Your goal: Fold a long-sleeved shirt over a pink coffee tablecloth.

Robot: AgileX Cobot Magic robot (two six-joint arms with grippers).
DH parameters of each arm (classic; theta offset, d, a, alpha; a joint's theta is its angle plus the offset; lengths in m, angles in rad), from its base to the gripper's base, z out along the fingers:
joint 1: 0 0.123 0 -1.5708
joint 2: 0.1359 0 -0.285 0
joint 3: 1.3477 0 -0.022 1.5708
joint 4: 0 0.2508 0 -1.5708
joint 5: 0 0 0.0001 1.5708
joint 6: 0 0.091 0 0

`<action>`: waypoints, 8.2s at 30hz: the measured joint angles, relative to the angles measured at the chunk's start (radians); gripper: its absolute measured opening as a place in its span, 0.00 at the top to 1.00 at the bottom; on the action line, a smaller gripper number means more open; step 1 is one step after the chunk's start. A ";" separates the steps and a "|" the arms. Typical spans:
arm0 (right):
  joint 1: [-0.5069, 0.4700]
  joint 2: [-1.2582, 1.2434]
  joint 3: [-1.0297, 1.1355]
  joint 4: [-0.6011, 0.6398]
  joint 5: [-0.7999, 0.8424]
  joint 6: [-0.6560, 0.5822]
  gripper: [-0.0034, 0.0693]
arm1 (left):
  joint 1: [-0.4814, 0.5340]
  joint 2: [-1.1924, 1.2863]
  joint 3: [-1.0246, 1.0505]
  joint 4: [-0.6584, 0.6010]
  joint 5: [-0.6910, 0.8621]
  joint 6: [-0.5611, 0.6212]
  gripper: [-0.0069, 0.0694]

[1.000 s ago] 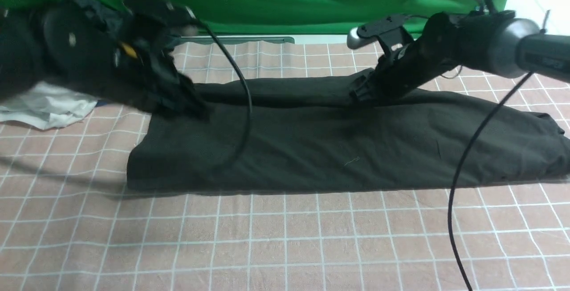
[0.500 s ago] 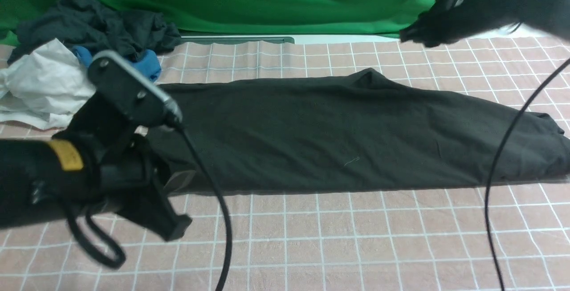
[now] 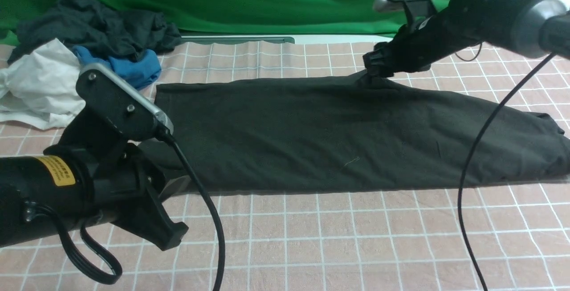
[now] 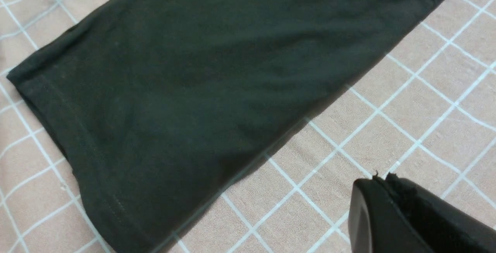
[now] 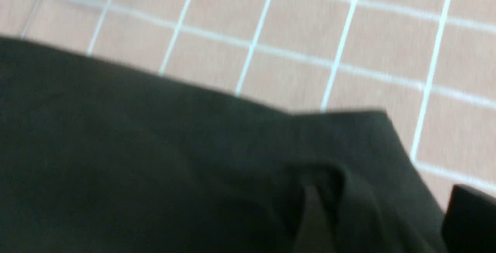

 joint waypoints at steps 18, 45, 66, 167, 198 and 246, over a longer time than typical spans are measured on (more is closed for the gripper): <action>0.016 0.080 0.000 0.002 -0.096 0.013 0.69 | 0.000 0.000 0.005 0.000 -0.001 0.007 0.89; -0.038 -0.047 0.000 -0.032 -0.130 -0.011 0.32 | 0.000 0.000 0.009 0.003 0.007 0.003 0.89; -0.497 -0.336 0.477 -0.187 0.222 0.109 0.03 | 0.000 -0.329 -0.096 -0.131 -0.119 0.078 0.89; 0.355 -0.207 -0.001 0.352 0.176 0.042 0.90 | 0.000 -0.369 -0.096 -0.053 -0.082 0.097 0.89; 0.349 -0.318 0.033 -0.175 0.298 0.195 0.89 | 0.000 -0.330 -0.096 -0.053 -0.070 0.097 0.89; 0.101 -0.292 0.299 -0.287 0.016 0.261 0.93 | 0.005 0.293 -0.125 -0.091 -0.144 -0.087 0.89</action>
